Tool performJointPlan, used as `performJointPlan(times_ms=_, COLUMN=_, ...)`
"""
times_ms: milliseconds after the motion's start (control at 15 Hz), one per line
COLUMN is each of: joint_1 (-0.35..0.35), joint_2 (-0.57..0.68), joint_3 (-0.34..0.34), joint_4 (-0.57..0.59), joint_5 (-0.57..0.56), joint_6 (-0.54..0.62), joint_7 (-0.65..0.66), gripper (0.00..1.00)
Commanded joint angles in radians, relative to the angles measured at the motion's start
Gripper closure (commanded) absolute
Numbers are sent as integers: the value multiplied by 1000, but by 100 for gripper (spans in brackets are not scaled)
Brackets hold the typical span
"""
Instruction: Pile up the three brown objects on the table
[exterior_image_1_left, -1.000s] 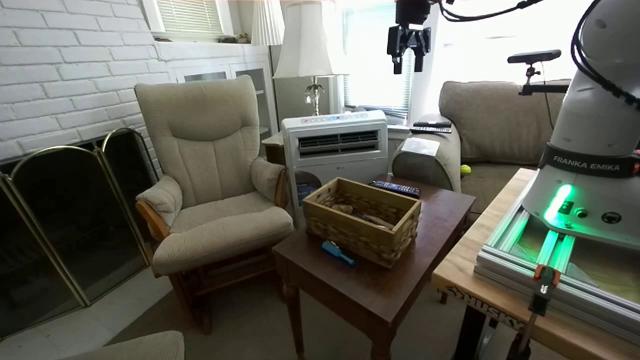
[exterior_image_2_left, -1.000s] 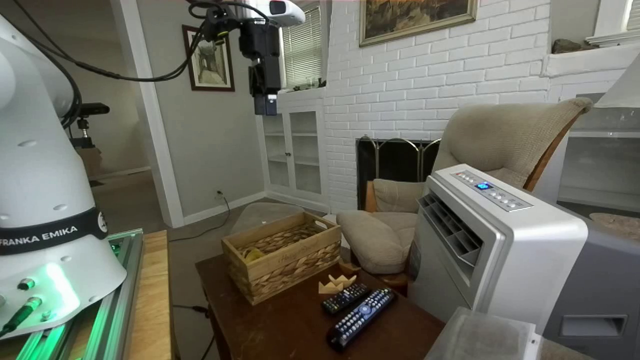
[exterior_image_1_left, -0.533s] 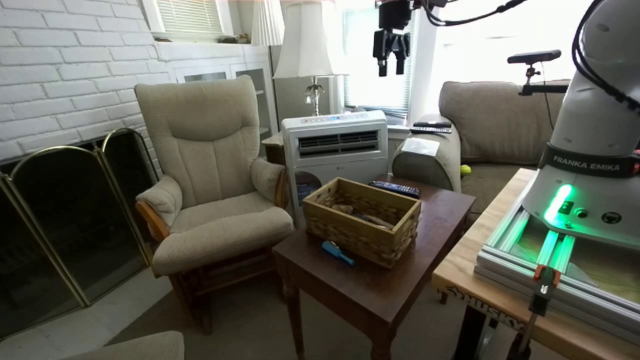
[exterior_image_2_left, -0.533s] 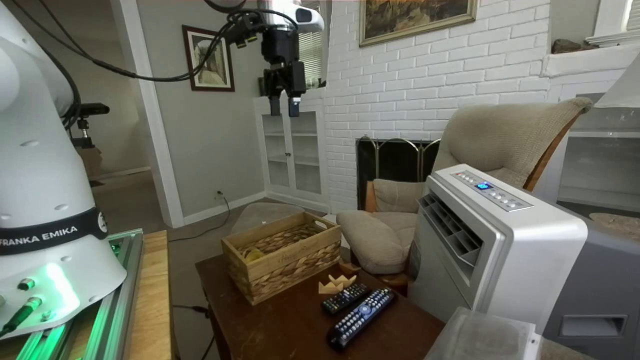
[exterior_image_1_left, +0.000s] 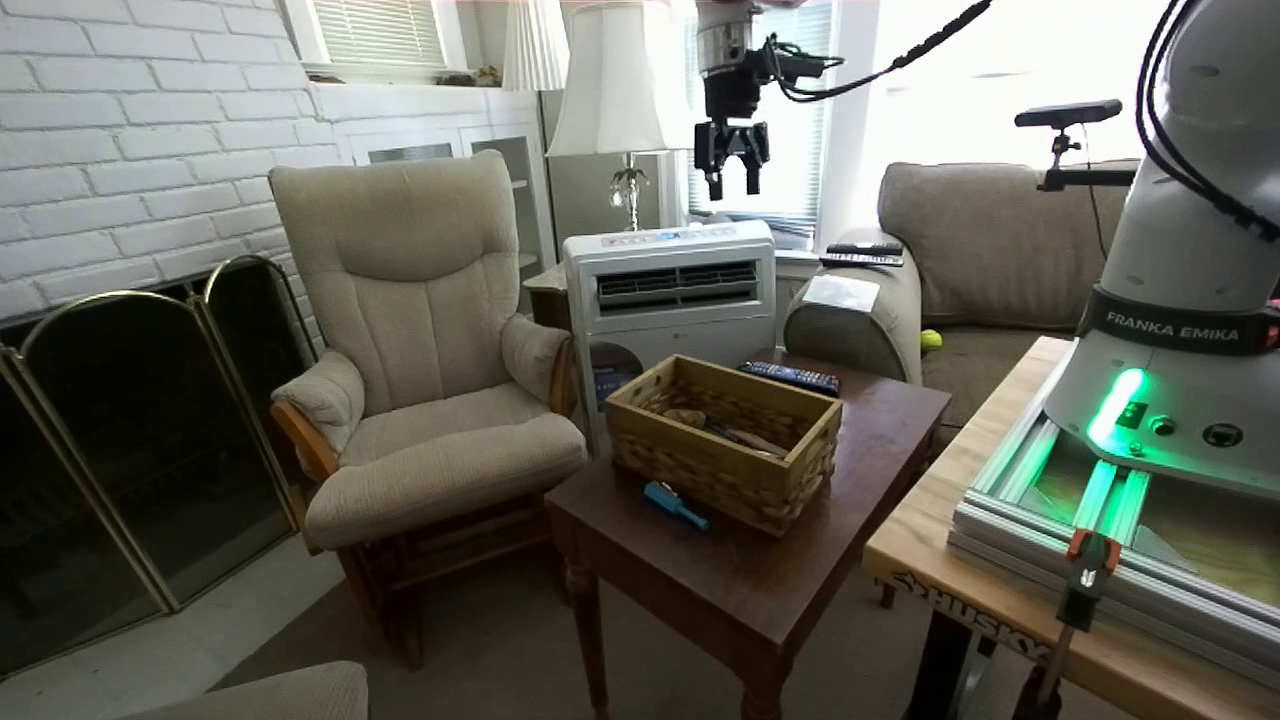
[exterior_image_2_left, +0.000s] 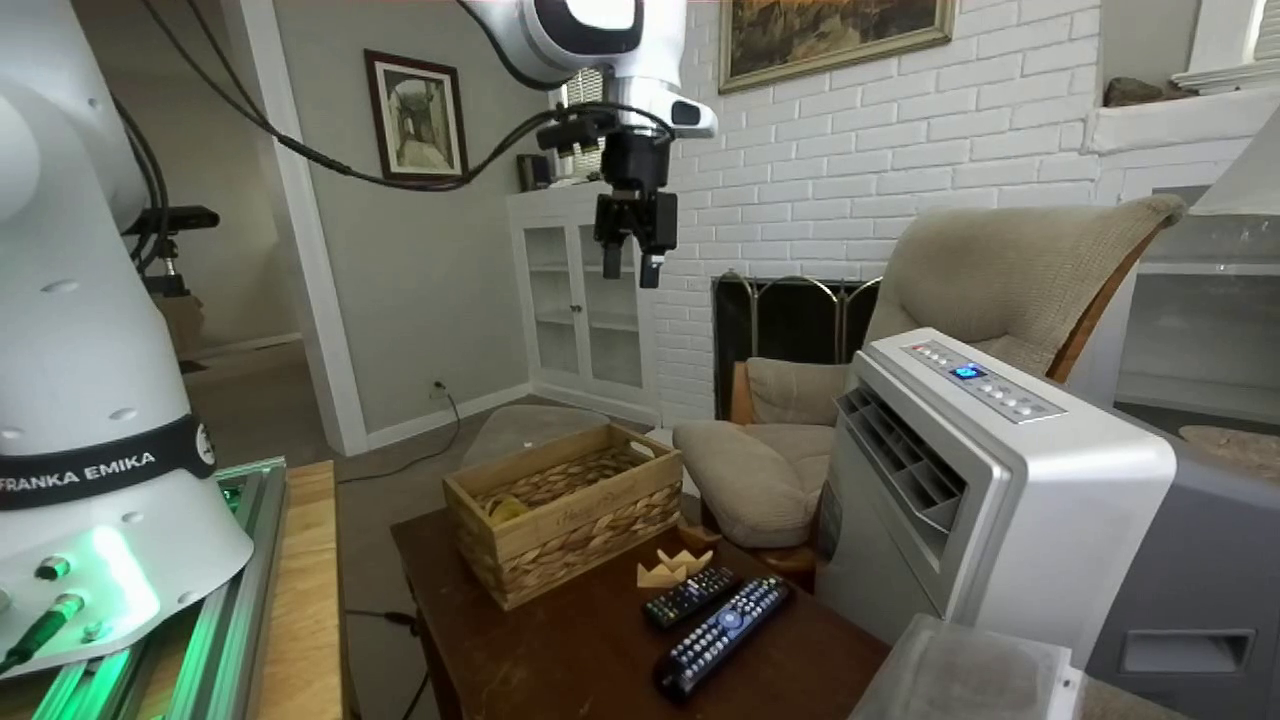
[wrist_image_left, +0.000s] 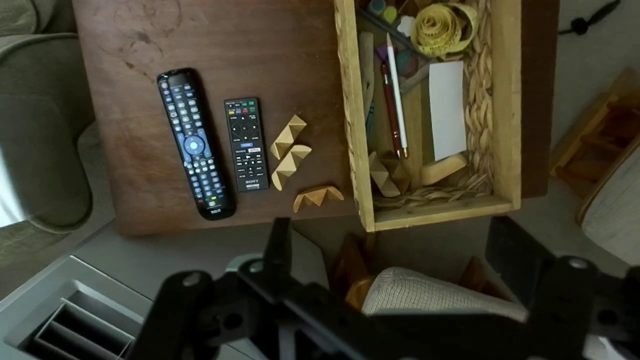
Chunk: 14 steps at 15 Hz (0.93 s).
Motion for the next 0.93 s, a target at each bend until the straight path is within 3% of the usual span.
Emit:
performJointPlan(times_ms=0, joint_1=-7, joint_2=130, joint_3=-4, joint_4=92, joint_5=75, joint_6=66, joint_7=101, gripper=0)
performJointPlan(times_ms=467, joint_1=-18, joint_2=259, joint_3=-22, joint_4=99, joint_5=174, joint_6=324, joint_7=265, gripper=0)
performJointPlan(times_ms=867, joint_1=39, joint_2=336, joint_3=-104, joint_4=97, joint_5=81, joint_6=421, joint_7=626, gripper=0)
